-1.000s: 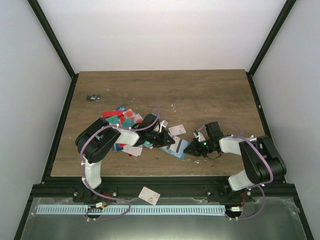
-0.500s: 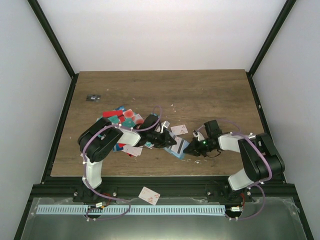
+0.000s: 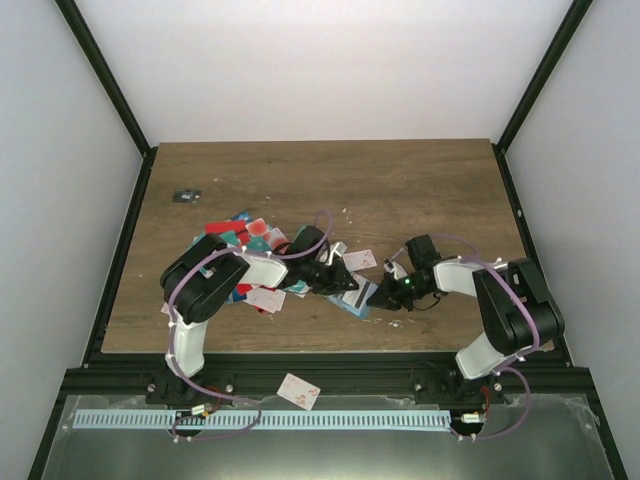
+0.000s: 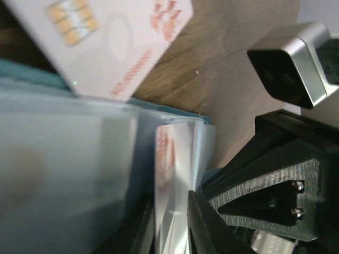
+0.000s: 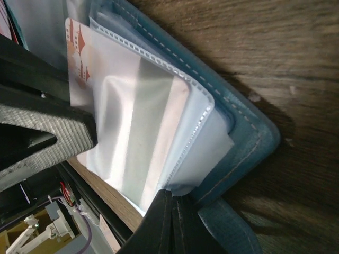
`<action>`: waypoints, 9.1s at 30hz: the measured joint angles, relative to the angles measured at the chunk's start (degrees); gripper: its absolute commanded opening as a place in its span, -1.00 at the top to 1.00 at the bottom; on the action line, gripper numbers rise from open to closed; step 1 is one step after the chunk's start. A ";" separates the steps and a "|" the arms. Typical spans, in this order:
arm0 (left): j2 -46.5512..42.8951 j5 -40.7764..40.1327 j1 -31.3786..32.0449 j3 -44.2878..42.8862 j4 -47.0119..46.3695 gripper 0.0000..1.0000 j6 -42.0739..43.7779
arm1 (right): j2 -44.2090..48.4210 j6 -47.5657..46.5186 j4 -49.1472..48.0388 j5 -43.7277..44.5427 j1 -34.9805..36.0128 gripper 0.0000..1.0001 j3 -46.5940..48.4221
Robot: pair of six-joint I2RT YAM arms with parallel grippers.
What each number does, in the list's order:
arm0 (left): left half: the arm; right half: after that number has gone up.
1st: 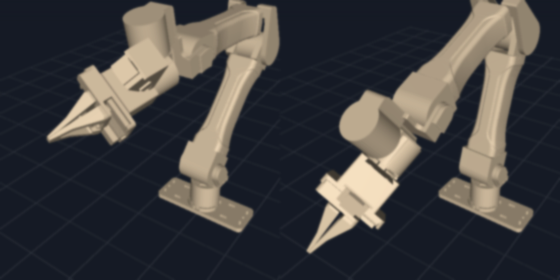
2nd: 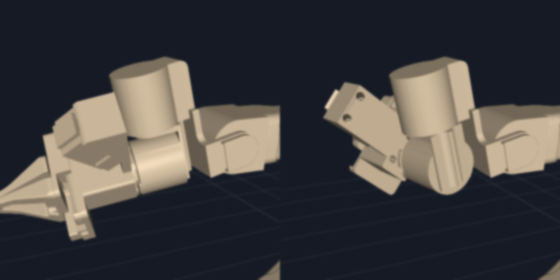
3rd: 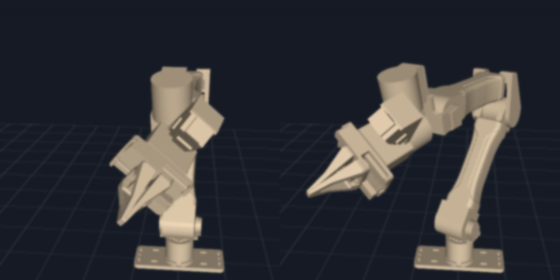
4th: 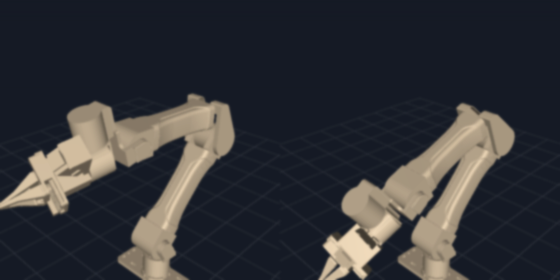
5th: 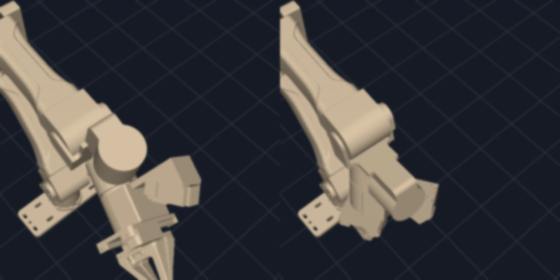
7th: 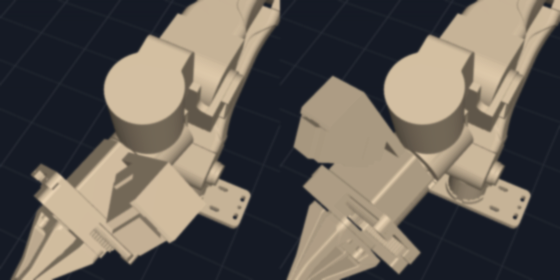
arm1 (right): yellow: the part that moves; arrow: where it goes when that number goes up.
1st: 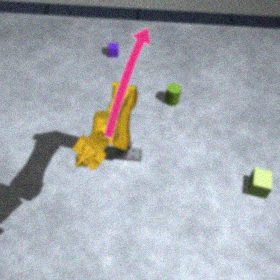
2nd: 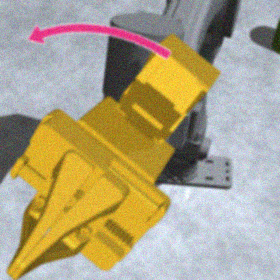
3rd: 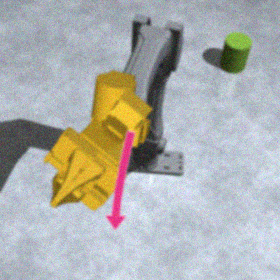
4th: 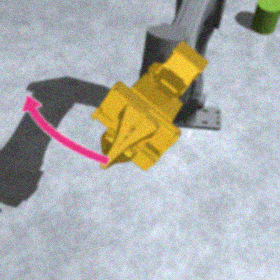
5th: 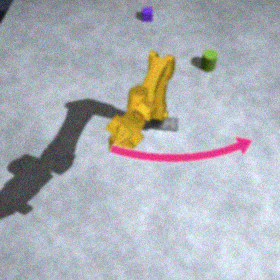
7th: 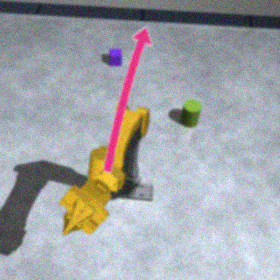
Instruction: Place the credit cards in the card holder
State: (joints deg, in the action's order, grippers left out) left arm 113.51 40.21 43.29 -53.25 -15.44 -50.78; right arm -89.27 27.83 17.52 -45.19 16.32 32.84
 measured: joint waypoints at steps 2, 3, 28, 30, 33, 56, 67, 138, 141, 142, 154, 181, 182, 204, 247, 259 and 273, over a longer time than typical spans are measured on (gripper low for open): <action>0.02 -0.17 0.52 -2.47 4.07 0.53 2.29 | -0.33 -0.68 1.09 0.28 0.07 0.99 0.70; 0.07 -0.24 0.74 -3.39 5.73 0.51 3.43 | -0.50 -1.07 1.60 0.37 0.07 0.98 0.98; -11.89 -9.35 0.85 -13.68 46.03 -0.76 21.00 | 3.34 -3.34 4.87 8.66 0.66 0.68 4.24; -13.97 -10.21 -0.22 -13.09 46.80 -0.73 21.35 | 4.39 -3.10 4.98 8.63 0.66 0.63 3.74; -15.89 -12.66 -2.19 -11.72 47.47 -0.72 21.75 | 5.95 -2.67 5.51 8.96 0.66 0.38 3.76; -12.41 -8.59 -7.74 -0.94 29.57 -0.61 22.01 | 12.61 5.05 12.79 23.15 0.66 -0.31 3.87; -12.22 -6.67 -7.74 0.50 27.06 -0.48 21.09 | 12.55 5.46 7.67 18.53 0.66 0.82 0.17; -13.40 -7.89 0.48 -4.07 26.49 0.11 13.33 | 7.08 0.42 5.60 11.41 5.25 0.13 4.83; -13.40 -8.07 0.48 -4.07 26.99 0.24 13.55 | 8.46 -0.13 6.88 11.80 5.25 0.13 6.10; -13.38 -8.07 0.48 -4.07 27.02 0.27 13.62 | 8.85 -0.28 7.30 12.00 5.25 0.15 6.58; -10.01 -8.57 0.48 -4.31 26.34 0.61 13.22 | 8.92 -2.10 10.93 15.13 5.25 0.57 8.07; -7.76 -9.31 0.48 -4.33 25.40 0.85 13.14 | 6.43 -1.81 10.56 11.98 6.10 0.99 9.60; -7.72 -9.33 0.48 -4.33 25.38 0.86 13.14 | 6.27 -1.55 10.47 11.72 6.58 0.99 10.03; -6.95 -9.01 0.52 -3.78 23.34 0.92 13.33 | -4.57 1.66 8.68 11.02 13.11 0.99 16.35; -6.88 -8.66 0.52 -2.89 21.40 0.92 13.38 | -5.57 3.85 12.72 18.12 16.24 0.99 19.71; -6.91 -8.61 0.52 -2.86 21.42 0.92 13.60 | -5.16 4.48 17.22 22.71 17.68 0.99 21.49; -6.88 -8.44 0.52 -2.89 21.42 0.92 13.97 | -6.99 5.29 19.02 22.27 17.99 0.99 23.58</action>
State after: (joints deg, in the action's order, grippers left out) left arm 106.63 31.77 43.81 -56.14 5.98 -36.82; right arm -96.27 33.12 36.53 -22.92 34.30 56.42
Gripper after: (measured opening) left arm 0.039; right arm 0.019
